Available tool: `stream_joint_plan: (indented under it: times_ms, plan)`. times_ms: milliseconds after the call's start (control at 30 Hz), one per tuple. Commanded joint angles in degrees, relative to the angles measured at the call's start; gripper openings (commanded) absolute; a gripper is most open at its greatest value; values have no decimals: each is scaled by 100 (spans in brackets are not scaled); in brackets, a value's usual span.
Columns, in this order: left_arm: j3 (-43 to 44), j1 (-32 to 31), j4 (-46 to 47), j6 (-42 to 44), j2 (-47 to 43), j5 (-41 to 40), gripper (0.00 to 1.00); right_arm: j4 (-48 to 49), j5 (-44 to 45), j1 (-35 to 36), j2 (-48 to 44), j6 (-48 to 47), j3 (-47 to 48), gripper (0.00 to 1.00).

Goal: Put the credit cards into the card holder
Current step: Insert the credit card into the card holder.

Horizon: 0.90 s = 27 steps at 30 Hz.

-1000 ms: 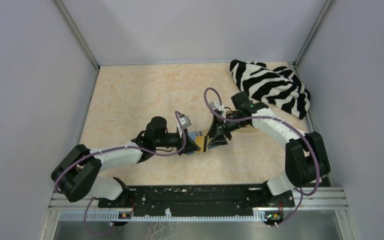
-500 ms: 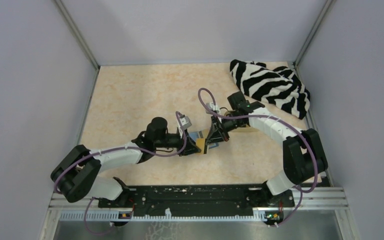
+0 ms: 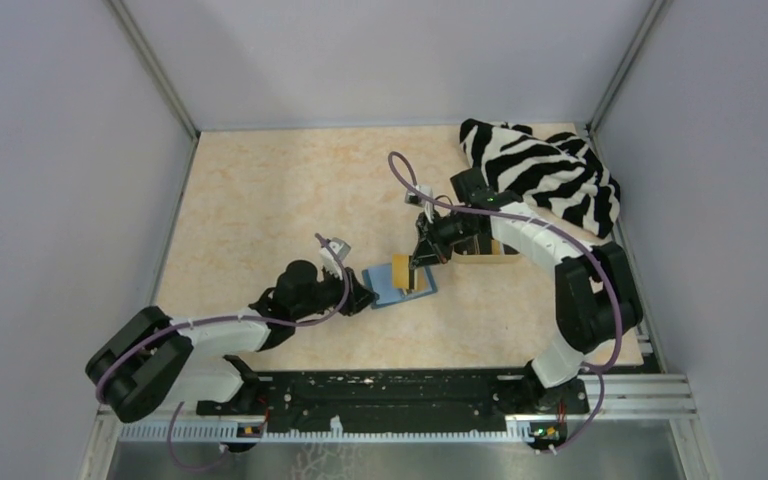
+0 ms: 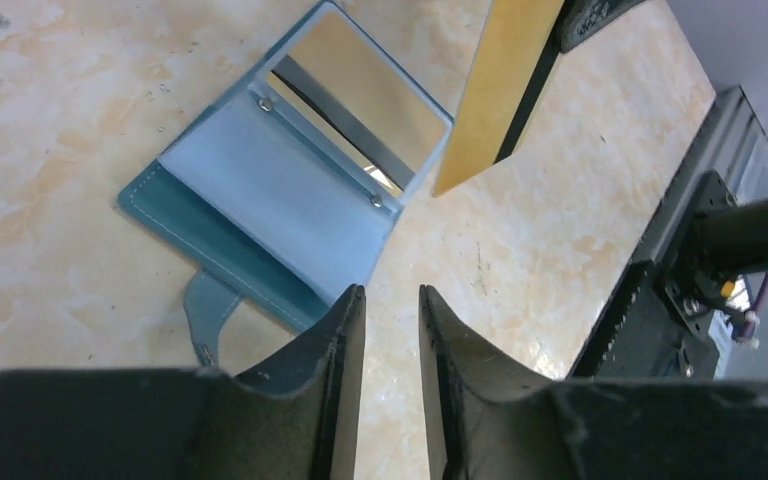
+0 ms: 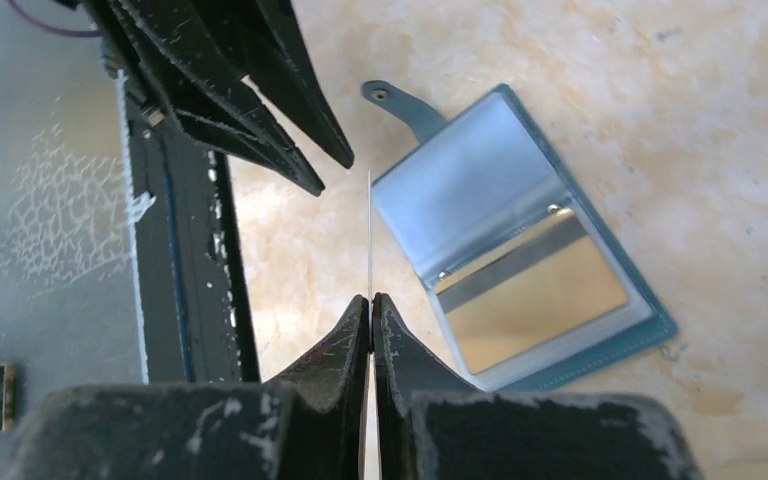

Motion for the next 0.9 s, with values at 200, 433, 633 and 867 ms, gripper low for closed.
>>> stream_joint_plan:
  times_ms: [200, 433, 633, 867]
  plan:
    - [1003, -2, -78, -409, 1194, -122, 25, 896, 755, -114, 446, 1496, -60, 0]
    - [1445, 7, -796, -313, 1637, -392, 11, 825, 570, -212, 730, 1614, 14, 0]
    - [1498, 7, -1283, -335, 1766, -791, 0, 679, 558, -276, 962, 1720, 129, 0]
    - [1614, 7, -1722, -375, 1929, -1064, 0, 484, 470, -306, 1277, 1733, 316, 0]
